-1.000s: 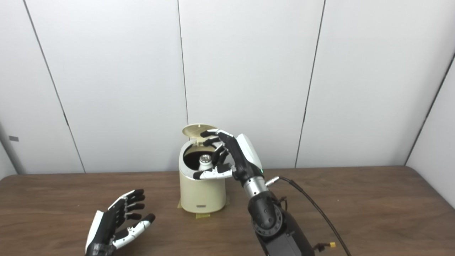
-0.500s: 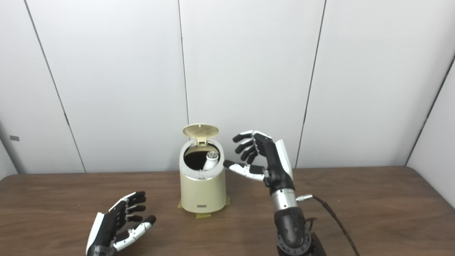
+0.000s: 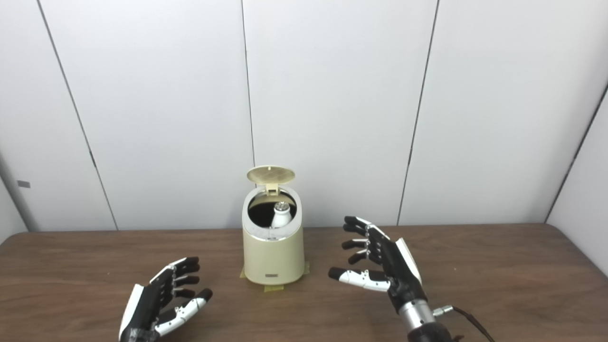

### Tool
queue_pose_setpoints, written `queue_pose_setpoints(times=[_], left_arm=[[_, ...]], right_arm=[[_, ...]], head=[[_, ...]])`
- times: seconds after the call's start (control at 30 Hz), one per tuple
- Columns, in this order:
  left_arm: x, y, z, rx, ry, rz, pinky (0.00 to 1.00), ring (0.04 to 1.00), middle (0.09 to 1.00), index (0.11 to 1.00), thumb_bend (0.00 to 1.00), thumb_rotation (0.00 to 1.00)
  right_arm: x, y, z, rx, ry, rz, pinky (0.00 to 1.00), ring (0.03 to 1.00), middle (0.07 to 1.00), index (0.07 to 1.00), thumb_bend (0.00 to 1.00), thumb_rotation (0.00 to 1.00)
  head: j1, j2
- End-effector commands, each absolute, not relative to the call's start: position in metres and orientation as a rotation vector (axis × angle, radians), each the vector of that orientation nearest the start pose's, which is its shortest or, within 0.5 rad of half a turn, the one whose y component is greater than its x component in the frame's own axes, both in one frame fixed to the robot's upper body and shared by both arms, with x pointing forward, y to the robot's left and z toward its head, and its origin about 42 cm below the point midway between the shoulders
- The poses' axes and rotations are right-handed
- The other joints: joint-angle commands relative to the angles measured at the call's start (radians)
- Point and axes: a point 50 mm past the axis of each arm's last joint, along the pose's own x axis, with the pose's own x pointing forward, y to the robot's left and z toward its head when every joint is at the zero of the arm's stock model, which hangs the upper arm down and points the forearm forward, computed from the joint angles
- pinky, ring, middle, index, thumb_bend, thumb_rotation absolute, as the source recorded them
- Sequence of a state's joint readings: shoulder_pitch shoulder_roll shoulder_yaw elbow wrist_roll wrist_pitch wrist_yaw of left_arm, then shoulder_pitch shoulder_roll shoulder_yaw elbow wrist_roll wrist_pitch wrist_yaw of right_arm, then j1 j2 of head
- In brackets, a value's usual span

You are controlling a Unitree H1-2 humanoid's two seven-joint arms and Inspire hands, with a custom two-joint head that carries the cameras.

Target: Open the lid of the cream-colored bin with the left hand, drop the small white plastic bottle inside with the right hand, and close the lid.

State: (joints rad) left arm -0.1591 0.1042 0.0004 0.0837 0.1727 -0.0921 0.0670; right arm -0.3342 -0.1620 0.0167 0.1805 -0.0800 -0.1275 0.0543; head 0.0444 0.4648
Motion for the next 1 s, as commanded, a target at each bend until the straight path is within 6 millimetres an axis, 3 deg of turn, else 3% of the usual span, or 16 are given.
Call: queue_pose_setpoints(times=[0.0, 0.13, 0.3, 0.5, 0.7, 0.97], left_arm=[[0.336, 0.230, 0.137, 0.256, -0.217, 0.024, 0.63, 0.736, 0.788, 0.811, 0.65, 0.21], [0.336, 0.229, 0.138, 0.265, -0.233, 0.014, 0.62, 0.731, 0.788, 0.812, 0.65, 0.21], [0.341, 0.229, 0.147, 0.256, -0.273, 0.004, 0.63, 0.739, 0.795, 0.819, 0.68, 0.27], [0.362, 0.231, 0.182, 0.324, -0.365, 0.012, 0.63, 0.752, 0.807, 0.820, 0.72, 0.37], [0.381, 0.226, 0.218, 0.392, -0.458, -0.038, 0.69, 0.792, 0.841, 0.853, 0.80, 0.50], [0.411, 0.207, 0.276, 0.479, -0.569, -0.104, 0.67, 0.849, 0.882, 0.887, 0.86, 0.53]], right_arm=[[0.392, -0.232, 0.184, -0.240, -0.354, 0.141, 0.53, 0.689, 0.819, 0.844, 0.89, 0.35], [0.385, -0.231, 0.177, -0.189, -0.330, 0.132, 0.54, 0.680, 0.824, 0.852, 0.89, 0.36], [0.379, -0.230, 0.168, -0.152, -0.335, 0.118, 0.55, 0.692, 0.823, 0.856, 0.87, 0.35], [0.375, -0.233, 0.159, -0.124, -0.303, 0.103, 0.59, 0.733, 0.829, 0.854, 0.88, 0.36], [0.372, -0.234, 0.155, -0.126, -0.295, 0.086, 0.59, 0.734, 0.824, 0.853, 0.88, 0.39], [0.371, -0.232, 0.150, -0.112, -0.300, 0.082, 0.58, 0.718, 0.818, 0.852, 0.87, 0.37]], head=[[0.003, 0.001], [0.009, 0.003], [0.008, -0.002], [0.006, -0.006], [0.004, -0.009], [0.007, -0.015]])
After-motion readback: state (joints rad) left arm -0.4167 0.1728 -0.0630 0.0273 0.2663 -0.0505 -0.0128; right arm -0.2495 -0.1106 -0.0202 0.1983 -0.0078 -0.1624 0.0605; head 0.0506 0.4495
